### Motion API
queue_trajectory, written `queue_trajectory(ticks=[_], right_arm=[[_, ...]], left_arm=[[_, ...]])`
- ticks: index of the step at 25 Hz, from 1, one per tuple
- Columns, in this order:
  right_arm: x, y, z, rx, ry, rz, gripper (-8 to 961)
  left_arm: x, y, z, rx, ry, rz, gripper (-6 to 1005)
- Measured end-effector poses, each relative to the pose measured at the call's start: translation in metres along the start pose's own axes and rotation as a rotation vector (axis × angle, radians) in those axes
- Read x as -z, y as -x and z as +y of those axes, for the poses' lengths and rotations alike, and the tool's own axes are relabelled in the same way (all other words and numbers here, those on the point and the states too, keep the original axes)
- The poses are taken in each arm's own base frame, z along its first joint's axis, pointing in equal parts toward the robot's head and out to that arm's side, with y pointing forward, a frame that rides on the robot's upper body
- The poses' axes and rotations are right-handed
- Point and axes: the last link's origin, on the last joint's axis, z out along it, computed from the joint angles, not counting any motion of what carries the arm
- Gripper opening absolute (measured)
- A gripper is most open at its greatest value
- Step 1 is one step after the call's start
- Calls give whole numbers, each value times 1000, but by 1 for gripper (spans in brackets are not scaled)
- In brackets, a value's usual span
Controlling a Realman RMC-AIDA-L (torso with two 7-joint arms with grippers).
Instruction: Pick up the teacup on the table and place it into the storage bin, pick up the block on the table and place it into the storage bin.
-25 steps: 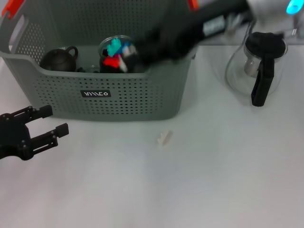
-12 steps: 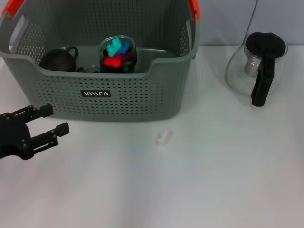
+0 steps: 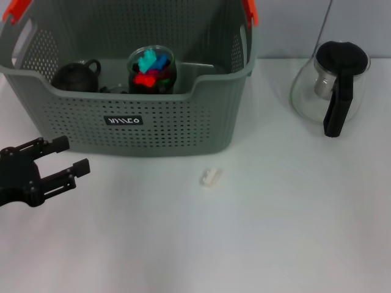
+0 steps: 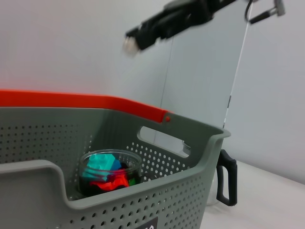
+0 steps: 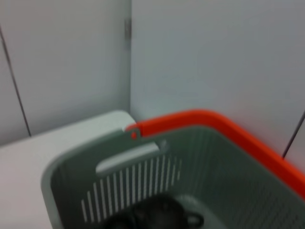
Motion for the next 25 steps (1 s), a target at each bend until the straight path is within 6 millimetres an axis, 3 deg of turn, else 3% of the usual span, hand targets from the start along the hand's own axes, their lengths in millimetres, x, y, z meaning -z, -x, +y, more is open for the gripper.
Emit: queue_trajectory(ticks=[8,25], right_arm=[[-36,-26,5,35,-46,107,433],[-51,-42,14,84,-62,164,440]], left_arm=[[0,2,0,6,-5,-4,693],[0,4,1,8,-6,-8,694]])
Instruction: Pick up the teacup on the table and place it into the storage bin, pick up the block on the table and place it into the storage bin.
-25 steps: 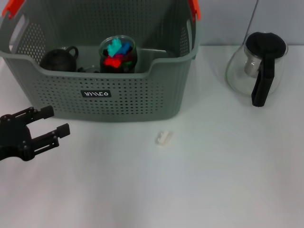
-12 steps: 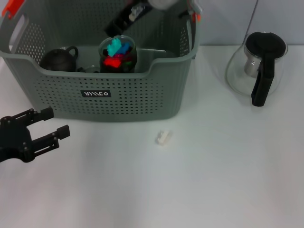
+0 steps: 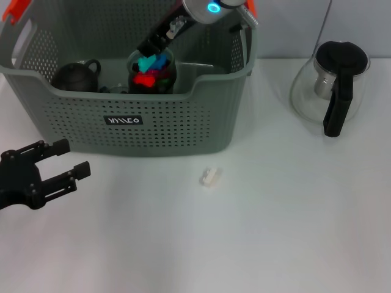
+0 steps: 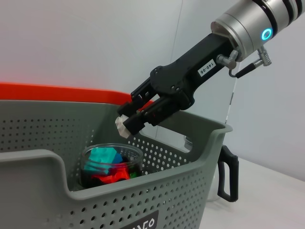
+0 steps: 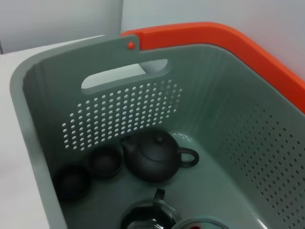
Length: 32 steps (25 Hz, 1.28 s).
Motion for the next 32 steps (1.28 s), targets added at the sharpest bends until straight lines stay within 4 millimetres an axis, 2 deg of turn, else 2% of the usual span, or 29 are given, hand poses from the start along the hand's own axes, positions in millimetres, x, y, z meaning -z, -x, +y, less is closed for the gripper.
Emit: queue_trajectory(ticks=[13,25,30,32], right_arm=[[-4,-1,8,66,-9,34,447],[-4,3,9,49,-23,27,454],[-2,5,8,46,-26,14,624],[3,10,8,44,-19,-18,623]], left_arm=[[0,0,0,0,0,1,694],[-1,0,0,-1,0,1,693],[-1,-1,0,-1,1,1,693],[-1,-1,0,-1,0,2,694]])
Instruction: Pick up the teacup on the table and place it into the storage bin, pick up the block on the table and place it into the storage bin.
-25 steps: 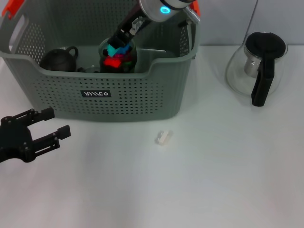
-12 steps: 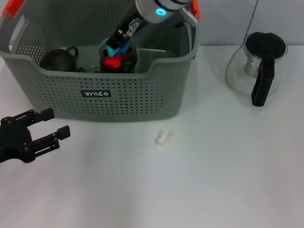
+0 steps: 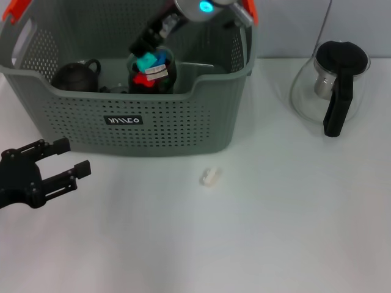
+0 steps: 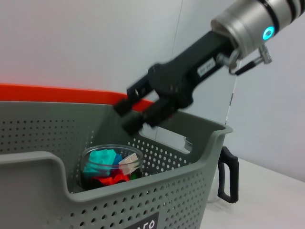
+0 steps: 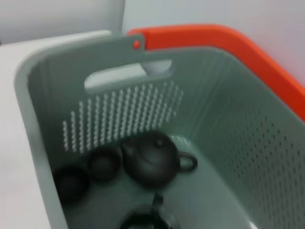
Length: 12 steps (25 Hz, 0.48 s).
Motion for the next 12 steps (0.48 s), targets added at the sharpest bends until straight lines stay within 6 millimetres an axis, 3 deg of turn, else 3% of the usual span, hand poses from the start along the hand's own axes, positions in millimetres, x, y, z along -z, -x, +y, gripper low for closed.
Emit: queue_trajectory(ticks=[3,6,8,12], right_arm=[[18,9,3,-7,42,-99,622],[56,13,4,-12,98,-268,621],[82,3,4,-27,142,-379,620],[128,-38,3,-69,275,-561,618]], left_arm=[[0,0,0,0,0,1,694],[0,0,0,-1,0,1,694],[0,-1,-1,-3,0,1,693],[0,-2,-2,-7,-4,-2,693]])
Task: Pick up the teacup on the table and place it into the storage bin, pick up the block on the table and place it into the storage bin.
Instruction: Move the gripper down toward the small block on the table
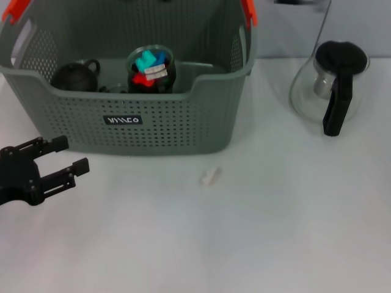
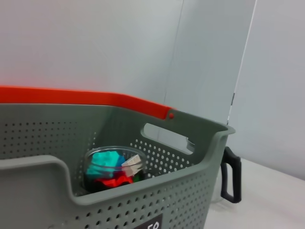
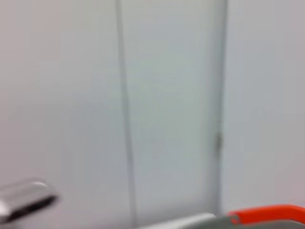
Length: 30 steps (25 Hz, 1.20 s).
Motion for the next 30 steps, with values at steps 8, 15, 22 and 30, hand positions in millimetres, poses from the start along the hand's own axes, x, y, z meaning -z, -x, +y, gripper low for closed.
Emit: queue_trajectory(ticks=[8,15,22,30], right_arm=[[96,-57,21,-91,194,217,613],[101,-87,24,-150,135,626,614],[55,-90,18,-215,144,802,613],[-14,-108,10,-261,87,954,612]], left_arm=[[1,0,-2,-1,-8,-6,694],[-1,-1,-4,-2,-14,-8,694],[-1,-1,-4,-2,-14,-8,693],[1,2,-2,5,-19,-8,694]])
